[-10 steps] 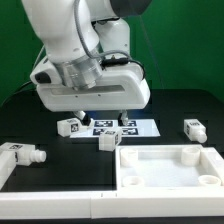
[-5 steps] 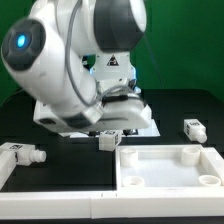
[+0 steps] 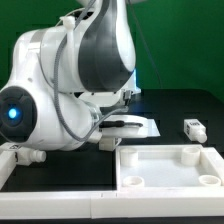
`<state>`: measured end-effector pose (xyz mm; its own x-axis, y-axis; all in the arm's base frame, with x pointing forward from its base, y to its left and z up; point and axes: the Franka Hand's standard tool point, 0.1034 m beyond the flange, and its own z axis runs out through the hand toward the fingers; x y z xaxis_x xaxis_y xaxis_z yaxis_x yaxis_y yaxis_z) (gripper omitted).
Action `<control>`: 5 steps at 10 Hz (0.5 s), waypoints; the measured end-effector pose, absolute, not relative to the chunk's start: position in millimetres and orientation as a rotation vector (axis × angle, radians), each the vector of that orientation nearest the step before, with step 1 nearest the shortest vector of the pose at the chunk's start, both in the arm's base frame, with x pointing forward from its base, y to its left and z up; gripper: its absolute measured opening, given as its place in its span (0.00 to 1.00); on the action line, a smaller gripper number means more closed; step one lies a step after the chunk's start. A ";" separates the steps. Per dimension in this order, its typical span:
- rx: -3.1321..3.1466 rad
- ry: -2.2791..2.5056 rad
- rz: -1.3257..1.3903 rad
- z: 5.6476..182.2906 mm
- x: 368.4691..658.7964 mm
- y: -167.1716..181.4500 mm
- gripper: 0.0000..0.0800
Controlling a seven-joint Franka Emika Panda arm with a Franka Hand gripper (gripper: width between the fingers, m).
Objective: Assemble square table
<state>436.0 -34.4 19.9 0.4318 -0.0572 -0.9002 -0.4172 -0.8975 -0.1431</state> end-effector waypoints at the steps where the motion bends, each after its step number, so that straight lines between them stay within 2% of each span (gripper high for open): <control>1: -2.345 0.397 1.453 19.6 435.9 -33.5 0.81; 5: -2.364 0.408 1.444 13.6 438.4 -34.5 0.81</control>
Offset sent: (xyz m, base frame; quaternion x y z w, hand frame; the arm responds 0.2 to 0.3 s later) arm 0.0447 -0.0327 0.0190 -0.0087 0.0107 0.0448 0.9989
